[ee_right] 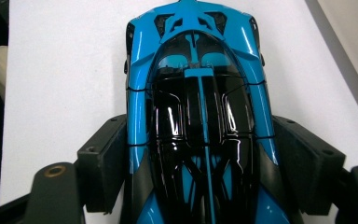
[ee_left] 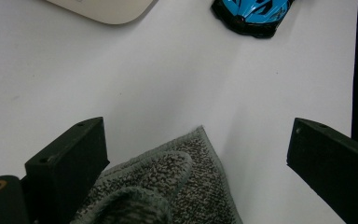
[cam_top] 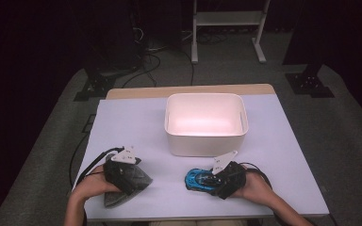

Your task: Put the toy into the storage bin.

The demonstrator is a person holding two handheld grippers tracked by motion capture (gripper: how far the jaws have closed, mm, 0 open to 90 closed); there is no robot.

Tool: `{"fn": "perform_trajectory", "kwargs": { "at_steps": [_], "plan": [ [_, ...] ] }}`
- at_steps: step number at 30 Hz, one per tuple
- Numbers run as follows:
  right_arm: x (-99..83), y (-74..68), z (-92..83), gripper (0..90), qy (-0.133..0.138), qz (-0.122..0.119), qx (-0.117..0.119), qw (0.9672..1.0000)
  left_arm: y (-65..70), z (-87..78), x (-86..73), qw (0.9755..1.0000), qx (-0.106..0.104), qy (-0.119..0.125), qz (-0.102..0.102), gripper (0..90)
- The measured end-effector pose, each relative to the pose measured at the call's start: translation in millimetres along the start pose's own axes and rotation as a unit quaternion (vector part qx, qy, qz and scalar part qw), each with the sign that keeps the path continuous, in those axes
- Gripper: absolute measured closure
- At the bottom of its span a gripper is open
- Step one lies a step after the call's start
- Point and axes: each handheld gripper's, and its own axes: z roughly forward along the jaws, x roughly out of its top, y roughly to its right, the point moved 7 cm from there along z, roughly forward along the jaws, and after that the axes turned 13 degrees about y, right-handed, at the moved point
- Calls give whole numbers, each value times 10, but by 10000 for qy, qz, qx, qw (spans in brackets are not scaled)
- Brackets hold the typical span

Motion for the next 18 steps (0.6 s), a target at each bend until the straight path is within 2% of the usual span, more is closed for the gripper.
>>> {"fn": "perform_trajectory", "kwargs": {
  "at_steps": [3, 7, 14, 18],
  "plan": [
    [2, 5, -4, 248, 23, -34, 66, 10000, -2, -7, 6, 10000, 10, 44, -23, 42],
    [1, 18, -16, 251, 51, 67, 156, 9998, -8, -13, -3, 10000, 6, 26, -11, 42],
    [0, 29, -19, 252, 94, 35, 221, 9997, -11, -25, -5, 10000, 9, 33, -25, 42],
    [16, 38, -30, 253, 167, 108, 316, 9993, -17, -33, -7, 10000, 25, 50, -34, 41]
  ]
}}
